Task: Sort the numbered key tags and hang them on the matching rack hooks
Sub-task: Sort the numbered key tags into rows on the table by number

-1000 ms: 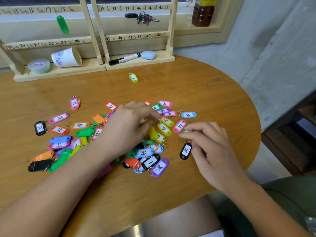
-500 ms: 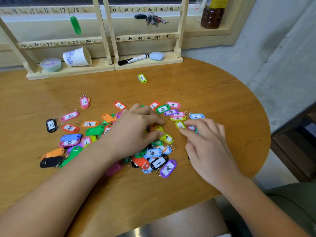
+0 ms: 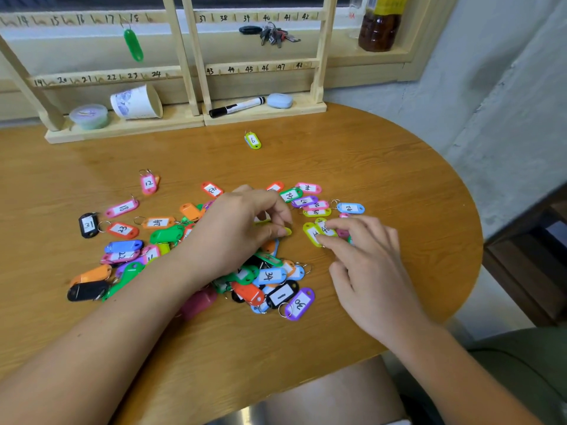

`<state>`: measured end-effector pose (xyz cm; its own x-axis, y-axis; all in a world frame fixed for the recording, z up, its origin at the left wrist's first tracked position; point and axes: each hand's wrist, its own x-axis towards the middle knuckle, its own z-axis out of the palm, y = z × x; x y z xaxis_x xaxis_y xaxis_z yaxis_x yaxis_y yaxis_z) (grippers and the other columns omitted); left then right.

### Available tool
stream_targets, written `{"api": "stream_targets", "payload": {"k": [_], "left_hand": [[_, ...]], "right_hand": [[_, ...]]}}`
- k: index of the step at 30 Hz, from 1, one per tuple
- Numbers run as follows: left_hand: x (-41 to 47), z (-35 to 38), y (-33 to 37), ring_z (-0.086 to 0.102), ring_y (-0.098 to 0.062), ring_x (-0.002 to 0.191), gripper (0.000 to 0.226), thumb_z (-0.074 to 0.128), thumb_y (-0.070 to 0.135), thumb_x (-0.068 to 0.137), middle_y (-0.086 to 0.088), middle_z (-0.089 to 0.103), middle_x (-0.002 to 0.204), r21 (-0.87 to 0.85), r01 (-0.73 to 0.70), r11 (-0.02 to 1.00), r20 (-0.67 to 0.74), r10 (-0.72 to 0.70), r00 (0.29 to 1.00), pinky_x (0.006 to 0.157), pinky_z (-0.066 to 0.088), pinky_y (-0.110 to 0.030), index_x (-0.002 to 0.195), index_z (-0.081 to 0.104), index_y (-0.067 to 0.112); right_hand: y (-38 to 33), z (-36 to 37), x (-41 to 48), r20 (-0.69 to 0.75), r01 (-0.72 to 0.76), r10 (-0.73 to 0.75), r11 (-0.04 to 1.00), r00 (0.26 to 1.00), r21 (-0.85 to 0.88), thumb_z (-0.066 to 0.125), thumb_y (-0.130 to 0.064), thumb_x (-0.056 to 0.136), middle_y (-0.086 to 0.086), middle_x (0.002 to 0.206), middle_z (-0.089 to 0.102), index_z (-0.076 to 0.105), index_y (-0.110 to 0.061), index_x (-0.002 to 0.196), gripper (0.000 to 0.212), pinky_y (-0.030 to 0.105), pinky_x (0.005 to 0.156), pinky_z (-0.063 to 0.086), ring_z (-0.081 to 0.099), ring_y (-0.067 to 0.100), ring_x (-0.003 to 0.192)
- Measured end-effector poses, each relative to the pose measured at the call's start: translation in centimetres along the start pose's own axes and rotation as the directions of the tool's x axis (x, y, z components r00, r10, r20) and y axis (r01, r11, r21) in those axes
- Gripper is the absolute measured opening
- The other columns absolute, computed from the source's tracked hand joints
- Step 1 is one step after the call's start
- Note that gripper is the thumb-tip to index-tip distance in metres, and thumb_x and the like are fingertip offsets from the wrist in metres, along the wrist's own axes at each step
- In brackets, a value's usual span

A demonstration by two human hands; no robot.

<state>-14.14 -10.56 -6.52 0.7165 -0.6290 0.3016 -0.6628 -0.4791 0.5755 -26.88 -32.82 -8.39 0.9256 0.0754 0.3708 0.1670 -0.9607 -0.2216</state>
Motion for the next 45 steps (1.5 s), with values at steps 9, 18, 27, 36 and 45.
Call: {"api": "stream_targets", "payload": {"k": [9, 18, 27, 36, 45], "left_hand": [[-0.5, -0.5, 0.7, 0.070, -0.003, 0.096, 0.023, 0.070, 0.020, 0.103, 0.022, 0.077, 0.096, -0.073, -0.003, 0.997, -0.015, 0.002, 1.000, 0.082, 0.049, -0.020, 0.121, 0.072, 0.033], [-0.5, -1.6, -1.5, 0.053, -0.015, 0.104, 0.026, 0.080, 0.033, 0.092, 0.014, 0.066, 0.111, 0.094, 0.029, 0.995, -0.022, -0.027, 0.999, 0.091, 0.045, -0.030, 0.118, 0.073, 0.035], [-0.8, -0.8, -0.8, 0.044, -0.013, 0.105, 0.029, 0.078, 0.051, 0.090, 0.020, 0.055, 0.113, 0.182, 0.050, 0.982, 0.046, -0.060, 0.997, 0.094, 0.041, -0.044, 0.116, 0.069, 0.045], [-0.7, -1.2, -0.5, 0.043, -0.009, 0.105, 0.053, 0.059, 0.085, 0.080, 0.022, 0.054, 0.107, 0.243, 0.052, 0.969, 0.113, -0.082, 0.990, 0.086, 0.034, -0.036, 0.111, 0.072, 0.043], [-0.3, -1.1, 0.2, 0.049, -0.004, 0.098, 0.026, 0.090, 0.044, 0.080, 0.021, 0.067, 0.095, 0.039, 0.065, 0.997, 0.078, -0.068, 0.995, 0.080, 0.040, -0.026, 0.092, 0.068, 0.039]], "right_hand": [[0.0, -0.3, 0.0, -0.162, -0.139, 0.167, 0.976, 0.972, 0.170, 0.045, -0.011, 0.092, -0.008, 0.122, 0.061, 0.068, -0.021, 0.128, 0.044, 0.045, 0.095, 0.040, 0.055, 0.022, 0.119], [-1.0, -0.1, 0.1, 0.052, 0.124, -0.129, 0.988, 0.990, 0.096, 0.053, -0.015, 0.094, -0.007, 0.141, 0.057, 0.070, -0.029, 0.135, 0.047, 0.042, 0.107, 0.035, 0.047, 0.021, 0.136], [-0.8, -0.1, -0.1, -0.007, -0.007, 0.007, 1.000, 1.000, -0.023, 0.056, -0.018, 0.092, -0.002, 0.136, 0.061, 0.075, -0.021, 0.126, 0.040, 0.046, 0.106, 0.037, 0.051, 0.026, 0.134], [-0.6, -0.2, -0.2, -0.145, -0.093, 0.100, 0.994, 0.984, 0.055, 0.059, -0.010, 0.091, -0.003, 0.129, 0.061, 0.072, -0.019, 0.119, 0.032, 0.046, 0.097, 0.041, 0.055, 0.025, 0.125], [-0.8, 0.0, 0.0, -0.110, -0.024, 0.036, 0.994, 0.993, 0.111, 0.061, -0.004, 0.090, -0.006, 0.128, 0.062, 0.073, -0.021, 0.115, 0.033, 0.045, 0.095, 0.041, 0.055, 0.022, 0.123]]}}
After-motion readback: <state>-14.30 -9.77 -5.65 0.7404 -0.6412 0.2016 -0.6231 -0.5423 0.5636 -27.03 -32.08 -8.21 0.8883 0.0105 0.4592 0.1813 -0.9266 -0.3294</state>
